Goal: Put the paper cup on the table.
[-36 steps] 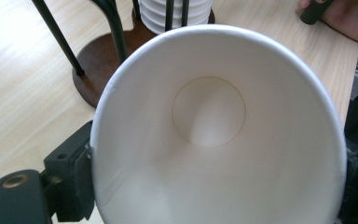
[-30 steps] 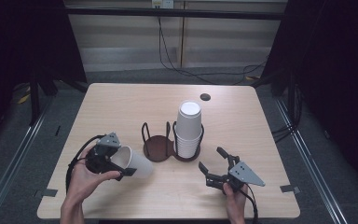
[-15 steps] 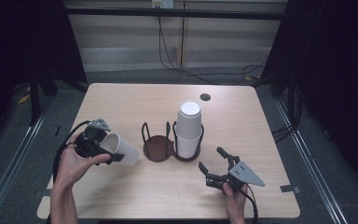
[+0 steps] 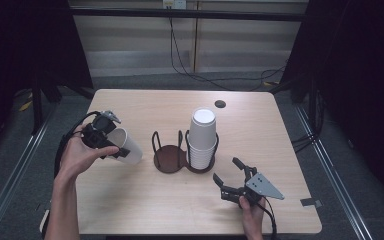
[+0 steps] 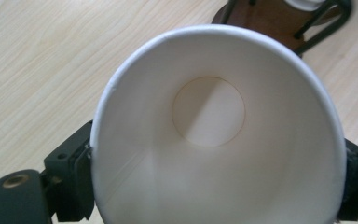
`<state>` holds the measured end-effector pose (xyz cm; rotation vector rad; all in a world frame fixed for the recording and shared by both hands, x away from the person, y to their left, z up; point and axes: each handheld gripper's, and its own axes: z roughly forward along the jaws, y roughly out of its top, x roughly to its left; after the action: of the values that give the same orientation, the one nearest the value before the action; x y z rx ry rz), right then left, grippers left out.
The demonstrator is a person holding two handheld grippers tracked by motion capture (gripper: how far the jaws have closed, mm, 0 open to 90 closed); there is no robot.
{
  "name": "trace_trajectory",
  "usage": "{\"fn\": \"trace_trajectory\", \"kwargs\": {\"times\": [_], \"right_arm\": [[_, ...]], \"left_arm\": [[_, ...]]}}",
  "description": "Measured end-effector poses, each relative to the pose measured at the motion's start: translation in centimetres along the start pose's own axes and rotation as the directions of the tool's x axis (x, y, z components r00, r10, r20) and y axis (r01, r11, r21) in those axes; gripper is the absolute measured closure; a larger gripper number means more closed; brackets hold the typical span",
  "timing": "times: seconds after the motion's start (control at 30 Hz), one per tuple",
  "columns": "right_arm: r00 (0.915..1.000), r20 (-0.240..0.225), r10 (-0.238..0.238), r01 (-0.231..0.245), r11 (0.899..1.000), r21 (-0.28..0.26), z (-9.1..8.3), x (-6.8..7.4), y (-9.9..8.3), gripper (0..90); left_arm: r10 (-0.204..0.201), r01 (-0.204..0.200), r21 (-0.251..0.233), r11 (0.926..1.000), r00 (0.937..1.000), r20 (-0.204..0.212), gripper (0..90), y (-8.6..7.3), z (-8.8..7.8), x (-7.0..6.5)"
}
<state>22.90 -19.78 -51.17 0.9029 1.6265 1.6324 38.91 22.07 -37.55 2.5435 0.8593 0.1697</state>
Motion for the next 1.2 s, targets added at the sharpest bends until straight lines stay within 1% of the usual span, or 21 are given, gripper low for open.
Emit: {"fn": "trace_trajectory", "kwargs": {"times": [0.07,0.1,0.13,0.23,0.27,0.3,0.33,0.4,0.47,0.57,0.6,0.63,0.7,0.73,0.8,0.87,0.97,1.0,1.1,1.17,1.2], "right_arm": [[1.0,0.0,0.0,0.0,1.0,0.0,0.0,0.0,0.0,13.2],[1.0,0.0,0.0,0.0,1.0,0.0,0.0,0.0,0.0,13.2],[1.0,0.0,0.0,0.0,1.0,0.0,0.0,0.0,0.0,13.2],[1.0,0.0,0.0,0.0,1.0,0.0,0.0,0.0,0.0,13.2],[1.0,0.0,0.001,-0.001,1.0,0.0,0.0,0.0,0.0,13.2],[1.0,0.0,0.0,0.0,1.0,0.0,0.0,0.0,0.0,13.2],[1.0,0.0,0.0,0.0,1.0,0.0,0.0,0.0,0.0,13.2],[1.0,0.0,0.0,0.0,1.0,0.0,0.0,0.0,0.0,13.2],[1.0,0.0,0.0,0.0,1.0,0.0,0.0,0.0,0.0,13.2],[1.0,0.0,0.0,0.0,1.0,0.0,0.0,0.0,0.0,13.2],[1.0,0.0,0.0,0.0,1.0,0.0,0.0,0.0,0.0,13.2],[1.0,0.0,0.0,0.0,1.0,0.0,0.0,0.0,0.0,13.2],[1.0,0.0,0.0,0.0,1.0,0.0,0.0,0.0,0.0,13.2],[1.0,0.0,0.0,0.0,1.0,0.0,0.0,0.0,0.0,13.2],[1.0,0.0,0.0,0.0,1.0,0.0,0.0,0.0,0.0,13.2],[1.0,0.0,0.001,-0.001,1.0,0.0,0.0,0.0,0.0,13.2],[1.0,0.0,0.0,0.0,1.0,0.0,0.0,0.0,0.0,13.2],[1.0,0.0,0.0,0.0,1.0,0.0,0.0,0.0,0.0,13.2],[1.0,0.0,0.0,0.0,1.0,0.0,0.0,0.0,0.0,13.2],[1.0,0.0,0.0,0.0,1.0,0.0,0.0,0.0,0.0,13.2],[1.0,0.0,0.0,0.0,1.0,0.0,0.0,0.0,0.0,13.2]], "left_arm": [[0.017,-0.017,0.021,0.9996,0.9998,-0.004,11.9,0.6,0.3,0.2],[0.013,-0.013,0.03,0.9995,0.9997,-0.022,11.9,0.9,0.5,0.2],[0.035,-0.033,0.06,0.9977,0.9987,-0.036,11.9,1.2,0.7,0.4],[0.055,-0.051,0.102,0.9935,0.9978,-0.037,11.7,2.1,1.3,0.6],[0.056,-0.053,0.101,0.9935,0.9979,-0.034,11.7,2.3,1.4,0.7],[0.049,-0.047,0.086,0.9952,0.9984,-0.028,11.7,2.4,1.5,0.8],[0.038,-0.035,0.087,0.9956,0.9989,-0.027,11.6,2.5,1.7,0.9],[0.049,-0.043,0.119,0.992,0.9976,-0.049,11.6,2.6,2.4,1.0],[0.044,-0.036,0.13,0.9908,0.9971,-0.061,11.3,2.6,2.7,1.1],[0.057,-0.051,0.143,0.9884,0.9978,-0.033,10.8,2.9,3.3,1.3],[0.045,-0.041,0.123,0.9915,0.9986,-0.027,10.7,3.0,3.6,1.3],[0.051,-0.046,0.14,0.9891,0.9983,-0.03,10.6,3.2,3.8,1.5],[0.048,-0.042,0.151,0.9876,0.9982,-0.036,10.3,3.3,4.3,1.6],[0.057,-0.05,0.163,0.9854,0.9977,-0.036,10.2,3.4,4.5,1.5],[0.067,-0.059,0.148,0.9872,0.9965,-0.05,9.8,3.5,4.6,1.3],[0.06,-0.053,0.133,0.9896,0.9972,-0.044,9.1,3.7,4.9,1.1],[0.065,-0.059,0.132,0.9895,0.9969,-0.044,8.1,3.8,5.4,1.0],[0.057,-0.05,0.131,0.9901,0.9972,-0.049,7.7,3.8,5.5,1.0],[0.074,-0.065,0.127,0.9897,0.9949,-0.067,6.9,3.9,5.6,0.9],[0.084,-0.076,0.121,0.9897,0.9944,-0.063,6.6,3.9,5.6,0.9],[0.076,-0.068,0.114,0.9911,0.9952,-0.062,6.5,3.9,5.7,0.9]]}}
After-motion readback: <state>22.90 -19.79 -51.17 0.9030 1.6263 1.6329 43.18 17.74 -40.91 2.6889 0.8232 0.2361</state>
